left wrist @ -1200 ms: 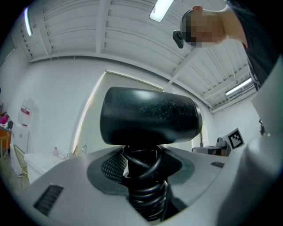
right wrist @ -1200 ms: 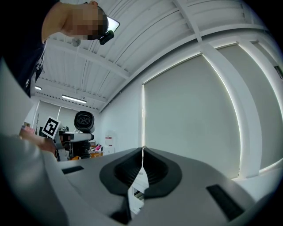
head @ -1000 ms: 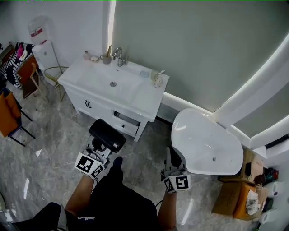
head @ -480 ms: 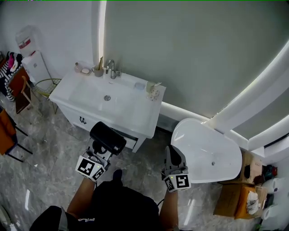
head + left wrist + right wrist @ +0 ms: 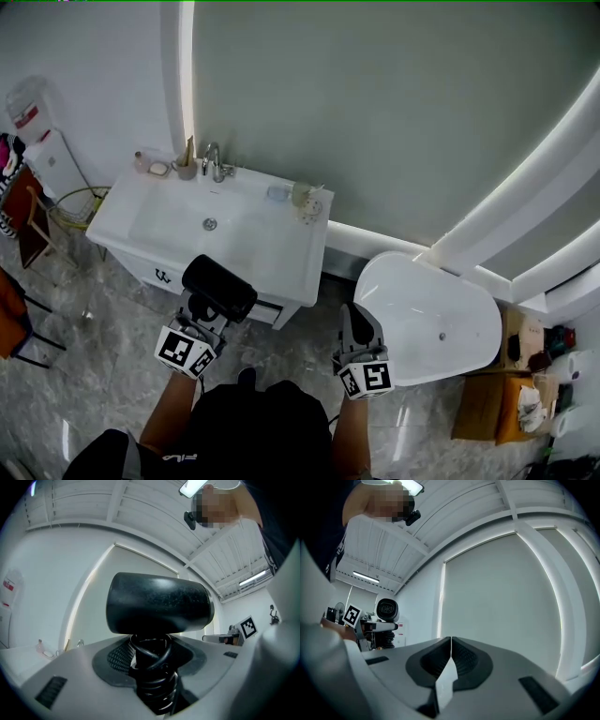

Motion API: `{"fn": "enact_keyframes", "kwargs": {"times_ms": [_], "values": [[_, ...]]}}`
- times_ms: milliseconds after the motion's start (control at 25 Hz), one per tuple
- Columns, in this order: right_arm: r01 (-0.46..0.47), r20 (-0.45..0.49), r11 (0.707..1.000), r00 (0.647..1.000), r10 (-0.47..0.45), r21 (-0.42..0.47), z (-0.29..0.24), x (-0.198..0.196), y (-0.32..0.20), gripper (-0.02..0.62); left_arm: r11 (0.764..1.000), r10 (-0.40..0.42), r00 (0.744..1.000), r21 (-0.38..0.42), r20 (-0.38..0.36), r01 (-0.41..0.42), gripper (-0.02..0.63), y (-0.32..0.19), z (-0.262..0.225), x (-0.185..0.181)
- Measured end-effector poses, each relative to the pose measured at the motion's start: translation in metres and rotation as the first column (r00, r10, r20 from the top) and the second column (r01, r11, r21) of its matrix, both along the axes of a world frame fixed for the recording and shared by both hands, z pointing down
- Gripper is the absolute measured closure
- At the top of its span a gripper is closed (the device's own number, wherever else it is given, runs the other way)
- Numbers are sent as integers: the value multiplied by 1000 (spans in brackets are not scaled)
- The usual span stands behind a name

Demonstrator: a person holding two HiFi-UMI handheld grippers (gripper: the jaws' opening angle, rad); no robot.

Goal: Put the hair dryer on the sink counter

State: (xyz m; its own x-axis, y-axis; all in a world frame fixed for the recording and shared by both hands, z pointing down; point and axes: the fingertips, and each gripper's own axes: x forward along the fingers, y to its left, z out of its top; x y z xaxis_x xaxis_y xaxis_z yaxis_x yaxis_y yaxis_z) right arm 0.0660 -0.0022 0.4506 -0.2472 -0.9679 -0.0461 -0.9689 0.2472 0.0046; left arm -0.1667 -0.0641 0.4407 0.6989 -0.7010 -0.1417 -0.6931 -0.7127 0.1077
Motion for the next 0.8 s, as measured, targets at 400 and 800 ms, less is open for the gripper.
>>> {"fn": "enact_keyframes", "kwargs": {"times_ms": [400,800], "values": [[33,-15,999,999,-34,-11,1,25,-24,565,1000,3,1000,-19,6,-2,387,-9,3,36],[102,-15,994,995,-103,-30,7,41,-39,565,998,-48,999,-39,13,48,387,-9,8,57]]}}
